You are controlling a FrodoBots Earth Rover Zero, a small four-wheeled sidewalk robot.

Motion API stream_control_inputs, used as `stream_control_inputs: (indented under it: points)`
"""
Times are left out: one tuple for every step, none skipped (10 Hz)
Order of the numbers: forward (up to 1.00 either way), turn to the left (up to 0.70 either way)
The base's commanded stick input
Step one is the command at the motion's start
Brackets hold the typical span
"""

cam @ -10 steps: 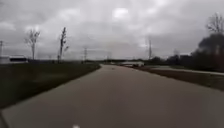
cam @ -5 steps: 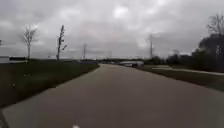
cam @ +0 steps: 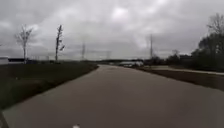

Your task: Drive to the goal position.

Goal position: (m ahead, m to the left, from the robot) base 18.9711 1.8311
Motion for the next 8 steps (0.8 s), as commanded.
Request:
stream_control_inputs:
  points:
    - [1.00, 0.00]
    - [1.00, 0.00]
    - [1.00, 0.00]
    - [1.00, 0.00]
    - [1.00, 0.00]
    - [1.00, 0.00]
    - [1.00, 0.00]
    - [1.00, 0.18]
